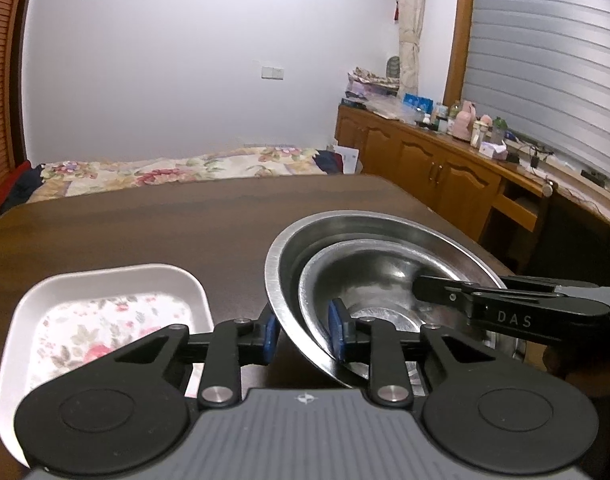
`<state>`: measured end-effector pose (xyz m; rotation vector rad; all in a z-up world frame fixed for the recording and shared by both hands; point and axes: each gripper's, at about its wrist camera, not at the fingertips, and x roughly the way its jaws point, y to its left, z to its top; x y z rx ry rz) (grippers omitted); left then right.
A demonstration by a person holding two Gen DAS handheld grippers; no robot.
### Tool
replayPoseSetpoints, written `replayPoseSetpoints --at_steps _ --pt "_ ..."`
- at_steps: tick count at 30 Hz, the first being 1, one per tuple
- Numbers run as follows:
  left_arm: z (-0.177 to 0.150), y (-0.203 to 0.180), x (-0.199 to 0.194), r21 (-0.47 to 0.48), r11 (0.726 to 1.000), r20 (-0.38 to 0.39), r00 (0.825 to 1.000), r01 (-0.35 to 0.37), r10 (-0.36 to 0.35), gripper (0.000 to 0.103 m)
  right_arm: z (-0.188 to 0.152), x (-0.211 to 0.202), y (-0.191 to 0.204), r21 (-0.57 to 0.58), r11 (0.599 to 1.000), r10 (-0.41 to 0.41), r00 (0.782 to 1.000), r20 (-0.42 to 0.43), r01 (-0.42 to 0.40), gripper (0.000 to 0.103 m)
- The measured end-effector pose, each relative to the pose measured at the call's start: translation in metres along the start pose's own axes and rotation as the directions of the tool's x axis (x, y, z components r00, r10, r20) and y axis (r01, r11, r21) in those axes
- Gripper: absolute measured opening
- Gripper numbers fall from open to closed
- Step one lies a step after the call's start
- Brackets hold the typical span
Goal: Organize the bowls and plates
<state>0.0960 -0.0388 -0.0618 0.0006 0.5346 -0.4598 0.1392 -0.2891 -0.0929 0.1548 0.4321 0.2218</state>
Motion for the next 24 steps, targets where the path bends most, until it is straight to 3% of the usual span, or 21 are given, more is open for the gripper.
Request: replayPoseSetpoints --at_steps 24 --pt "0.041 0.041 -0.071 -0.024 0.997 0.134 0.988 -0.072 0.075 0.027 0.05 -0.011 0.051 -0.068 0.991 0.116 0.99 0.076 -0.111 0.031"
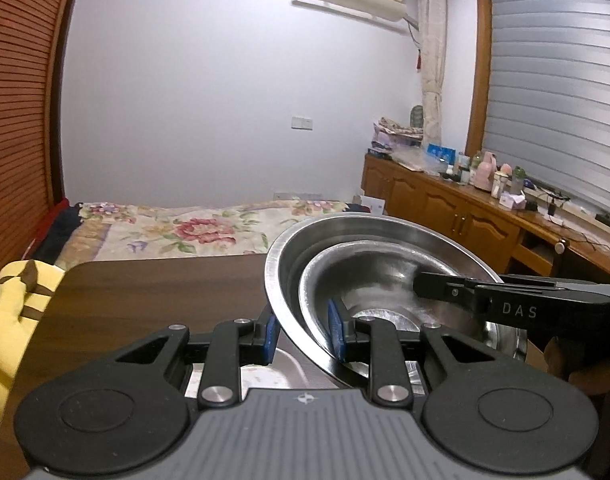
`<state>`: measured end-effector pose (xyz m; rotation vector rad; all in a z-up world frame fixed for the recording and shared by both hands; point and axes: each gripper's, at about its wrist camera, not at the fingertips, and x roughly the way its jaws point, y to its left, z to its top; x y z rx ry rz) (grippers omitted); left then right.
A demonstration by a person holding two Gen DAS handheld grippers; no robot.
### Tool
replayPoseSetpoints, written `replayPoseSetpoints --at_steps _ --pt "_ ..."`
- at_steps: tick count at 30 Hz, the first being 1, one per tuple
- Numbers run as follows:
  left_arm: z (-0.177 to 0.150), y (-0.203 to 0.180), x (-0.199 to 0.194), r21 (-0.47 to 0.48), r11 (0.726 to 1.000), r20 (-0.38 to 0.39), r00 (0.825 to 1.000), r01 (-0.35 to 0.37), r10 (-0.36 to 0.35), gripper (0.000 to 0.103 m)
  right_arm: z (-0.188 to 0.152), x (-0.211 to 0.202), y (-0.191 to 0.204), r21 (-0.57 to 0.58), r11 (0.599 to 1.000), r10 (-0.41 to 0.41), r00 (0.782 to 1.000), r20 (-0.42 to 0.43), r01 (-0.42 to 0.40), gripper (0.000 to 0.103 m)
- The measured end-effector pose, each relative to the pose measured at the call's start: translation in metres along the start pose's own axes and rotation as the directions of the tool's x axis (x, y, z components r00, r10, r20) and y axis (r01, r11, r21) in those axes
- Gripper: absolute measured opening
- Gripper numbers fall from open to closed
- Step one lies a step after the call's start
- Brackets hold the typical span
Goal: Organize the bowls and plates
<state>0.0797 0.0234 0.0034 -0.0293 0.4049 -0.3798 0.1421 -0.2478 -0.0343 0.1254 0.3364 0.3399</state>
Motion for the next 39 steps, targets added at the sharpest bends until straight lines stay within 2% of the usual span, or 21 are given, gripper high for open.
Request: replayPoseSetpoints --at_steps 16,25,39 --pt "-0.013 0.045 -0.014 -0.067 0.996 -0.004 0.999 -0.053 0.053 0.027 -0.006 0.025 0.043 -0.054 0.997 0.054 0.996 -0.07 -0.058 0.031" --pt "-0.029 0.07 -0.016 -0.098 0.991 -0.034 0.995 -0.093 0.09 0.027 -0.017 0.042 0.063 -0.07 0.993 0.082 0.988 -0.131 -0.092 0.031" --pt "-0.049 0.08 -0.004 -0.11 0.986 -0.084 0.989 -0.128 0.119 0.027 -0.032 0.054 0.073 -0.089 0.992 0.07 0.98 -0.187 -0.088 0.031"
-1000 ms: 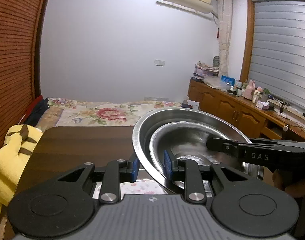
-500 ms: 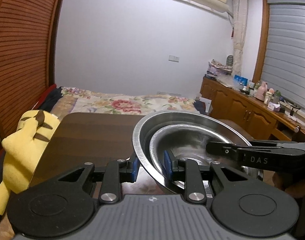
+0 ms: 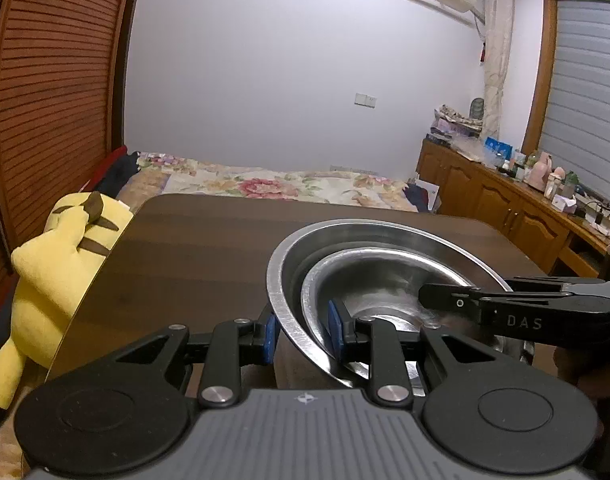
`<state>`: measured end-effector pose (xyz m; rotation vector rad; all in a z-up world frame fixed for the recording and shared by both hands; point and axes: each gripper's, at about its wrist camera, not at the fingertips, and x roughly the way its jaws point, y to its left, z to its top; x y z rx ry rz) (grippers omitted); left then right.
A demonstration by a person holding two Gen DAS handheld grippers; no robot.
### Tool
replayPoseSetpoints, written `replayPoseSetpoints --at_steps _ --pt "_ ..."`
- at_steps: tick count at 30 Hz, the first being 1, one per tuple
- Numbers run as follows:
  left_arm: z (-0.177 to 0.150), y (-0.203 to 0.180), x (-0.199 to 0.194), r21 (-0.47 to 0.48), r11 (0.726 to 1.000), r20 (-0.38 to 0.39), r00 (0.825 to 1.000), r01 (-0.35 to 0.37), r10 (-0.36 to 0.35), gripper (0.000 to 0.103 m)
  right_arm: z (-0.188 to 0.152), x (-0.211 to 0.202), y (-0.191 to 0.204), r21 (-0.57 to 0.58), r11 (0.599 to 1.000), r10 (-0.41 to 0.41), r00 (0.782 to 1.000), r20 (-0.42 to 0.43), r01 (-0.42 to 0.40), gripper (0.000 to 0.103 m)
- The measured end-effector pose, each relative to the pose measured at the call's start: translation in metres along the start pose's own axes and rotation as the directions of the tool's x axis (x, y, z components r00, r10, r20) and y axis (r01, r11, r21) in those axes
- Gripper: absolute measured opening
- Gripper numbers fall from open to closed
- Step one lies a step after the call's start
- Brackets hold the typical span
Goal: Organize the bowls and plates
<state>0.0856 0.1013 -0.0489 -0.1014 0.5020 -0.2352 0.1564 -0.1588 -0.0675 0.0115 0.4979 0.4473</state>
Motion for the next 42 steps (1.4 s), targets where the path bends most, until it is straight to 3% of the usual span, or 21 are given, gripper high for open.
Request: replayPoseSetpoints --at_steps 24,27,31,42 --pt "-0.009 -0.001 0.009 0.013 0.999 -0.017 0.999 -0.034 0.034 0.027 -0.007 0.01 -0.001 -0.003 1.0 0.01 1.0 -0.025 -0.01 0.032" --pt "-0.009 -0.001 0.009 0.014 0.999 -0.018 0.999 -0.038 0.039 0.027 -0.007 0.01 -0.002 0.003 1.0 0.022 0.999 -0.027 -0.022 0.038" --pt "-0.007 -0.002 0.01 0.013 0.999 -0.02 0.999 -0.048 0.049 0.027 -0.006 0.007 0.003 -0.016 1.0 0.001 1.0 -0.013 -0.002 0.063" --pt "-0.005 -0.001 0.006 0.014 0.998 -0.011 0.998 -0.063 0.063 0.031 0.004 -0.008 0.001 -0.033 0.999 -0.014 0.998 0.054 0.015 0.064"
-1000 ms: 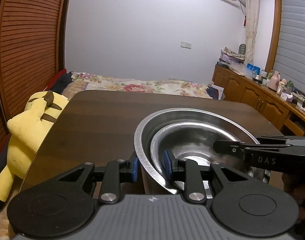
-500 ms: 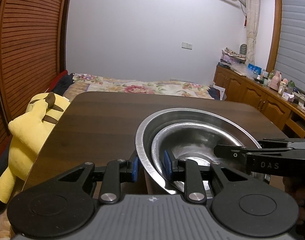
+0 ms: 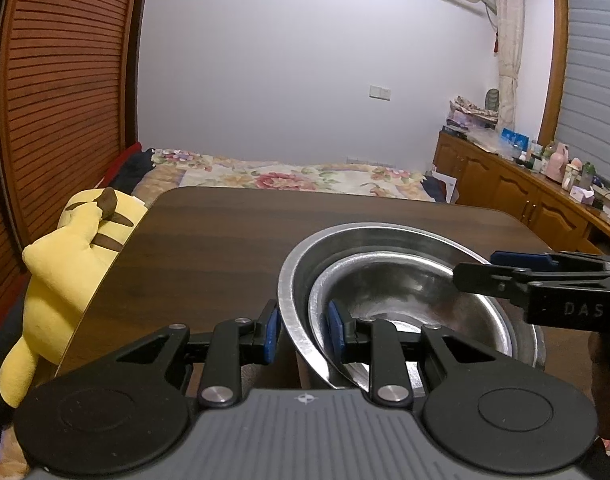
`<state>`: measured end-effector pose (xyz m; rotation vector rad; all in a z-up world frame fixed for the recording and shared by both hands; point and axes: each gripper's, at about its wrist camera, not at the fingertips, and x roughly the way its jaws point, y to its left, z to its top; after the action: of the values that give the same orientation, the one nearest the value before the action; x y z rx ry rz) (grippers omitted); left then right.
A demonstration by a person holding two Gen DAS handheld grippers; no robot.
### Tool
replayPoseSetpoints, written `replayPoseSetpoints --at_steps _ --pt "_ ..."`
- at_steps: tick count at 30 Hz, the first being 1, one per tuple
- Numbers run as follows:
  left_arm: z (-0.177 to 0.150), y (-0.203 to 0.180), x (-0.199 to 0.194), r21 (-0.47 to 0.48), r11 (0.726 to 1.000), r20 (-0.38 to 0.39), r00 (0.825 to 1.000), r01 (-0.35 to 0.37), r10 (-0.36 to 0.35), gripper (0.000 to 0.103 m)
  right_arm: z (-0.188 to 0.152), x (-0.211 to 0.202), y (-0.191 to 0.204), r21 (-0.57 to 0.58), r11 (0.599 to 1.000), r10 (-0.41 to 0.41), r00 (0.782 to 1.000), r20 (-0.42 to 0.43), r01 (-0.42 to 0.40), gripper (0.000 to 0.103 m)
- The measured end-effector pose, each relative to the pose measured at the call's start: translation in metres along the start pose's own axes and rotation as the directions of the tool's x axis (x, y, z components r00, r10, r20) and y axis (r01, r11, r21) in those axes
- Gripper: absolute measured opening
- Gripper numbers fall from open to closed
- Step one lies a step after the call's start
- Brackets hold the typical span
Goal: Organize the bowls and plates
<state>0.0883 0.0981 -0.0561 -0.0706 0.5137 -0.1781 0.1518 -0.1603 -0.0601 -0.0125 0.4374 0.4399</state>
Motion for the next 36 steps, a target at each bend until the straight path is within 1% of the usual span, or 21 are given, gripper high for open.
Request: replayPoseSetpoints --at_steps 2,3,4,5,6,7,8,9,10,11,13,15,19,21,24,28,30,34,36 --pt "0.001 -0.001 -0.003 0.008 1.0 0.008 1.0 -0.018 0.018 0.037 0.0 -0.002 -0.002 0.004 1.0 -0.007 1.0 0.005 0.007 0.065" --pt "0.002 -0.002 -0.004 0.011 1.0 0.012 1.0 -0.026 0.026 0.044 0.0 -0.004 -0.002 0.007 1.0 -0.012 1.0 0.007 0.012 0.065" --pt "0.003 -0.002 -0.006 0.012 0.999 0.018 0.999 -0.032 0.032 0.055 0.001 -0.005 -0.003 0.008 1.0 -0.016 1.0 0.008 0.016 0.067" --pt "0.004 -0.002 -0.008 0.013 0.999 0.026 0.999 -0.039 0.038 0.06 0.001 -0.006 -0.003 0.009 1.0 -0.022 1.0 0.011 0.021 0.071" --pt "0.006 -0.002 -0.01 0.016 0.999 0.034 0.998 -0.044 0.044 0.071 0.001 -0.009 -0.004 0.01 1.0 -0.028 0.999 0.015 0.028 0.074" --pt "0.008 -0.003 -0.012 0.02 0.998 0.045 0.998 -0.051 0.05 0.078 0.002 -0.011 -0.005 0.01 0.999 -0.037 0.999 0.021 0.037 0.079" --pt "0.009 -0.004 -0.015 0.023 0.998 0.053 0.997 -0.055 0.054 0.08 0.002 -0.014 -0.005 0.01 0.999 -0.045 0.999 0.029 0.045 0.083" --pt "0.011 -0.005 -0.017 0.024 0.998 0.059 0.997 -0.057 0.056 0.085 0.003 -0.017 -0.005 0.009 0.999 -0.052 0.998 0.036 0.052 0.085" --pt "0.012 -0.007 -0.019 0.024 0.998 0.066 0.996 -0.059 0.057 0.09 0.003 -0.02 -0.005 0.007 0.998 -0.062 0.997 0.043 0.062 0.089" --pt "0.013 -0.008 -0.022 0.026 0.998 0.075 0.995 -0.061 0.059 0.092 0.004 -0.022 -0.004 0.005 0.997 -0.074 0.996 0.05 0.073 0.093" --pt "0.015 -0.012 -0.026 0.031 0.997 0.09 0.994 -0.065 0.062 0.1 0.006 -0.028 -0.004 0.004 0.996 -0.092 0.994 0.066 0.092 0.097" --pt "0.019 -0.018 -0.03 0.038 0.996 0.099 0.993 -0.075 0.071 0.103 0.008 -0.033 -0.003 0.005 0.992 -0.125 0.989 0.077 0.125 0.103" --pt "0.022 -0.029 -0.04 0.047 0.996 0.118 0.99 -0.08 0.073 0.103 0.009 -0.043 -0.002 0.017 0.984 -0.18 0.98 0.088 0.179 0.103" --pt "0.023 -0.031 -0.044 0.044 0.996 0.127 0.989 -0.077 0.071 0.103 0.01 -0.048 -0.002 0.025 0.981 -0.193 0.977 0.09 0.191 0.103" --pt "0.028 -0.037 -0.049 0.041 0.994 0.131 0.987 -0.102 0.096 0.103 0.009 -0.054 -0.001 0.019 0.975 -0.221 0.97 0.102 0.22 0.103" --pt "0.03 -0.046 -0.055 0.054 0.99 0.156 0.98 -0.134 0.124 0.103 0.007 -0.06 0.001 0.015 0.966 -0.258 0.959 0.116 0.258 0.103" --pt "0.031 -0.047 -0.057 0.049 0.99 0.161 0.98 -0.129 0.119 0.103 0.005 -0.065 0.0 0.026 0.964 -0.265 0.957 0.119 0.264 0.103" --pt "0.031 -0.052 -0.06 0.053 0.994 0.157 0.984 -0.094 0.085 0.103 0.002 -0.074 -0.002 0.04 0.961 -0.275 0.954 0.12 0.273 0.103" --pt "0.03 -0.057 -0.062 0.061 0.993 0.156 0.984 -0.1 0.089 0.103 0.001 -0.077 -0.003 0.046 0.96 -0.281 0.952 0.122 0.278 0.103"
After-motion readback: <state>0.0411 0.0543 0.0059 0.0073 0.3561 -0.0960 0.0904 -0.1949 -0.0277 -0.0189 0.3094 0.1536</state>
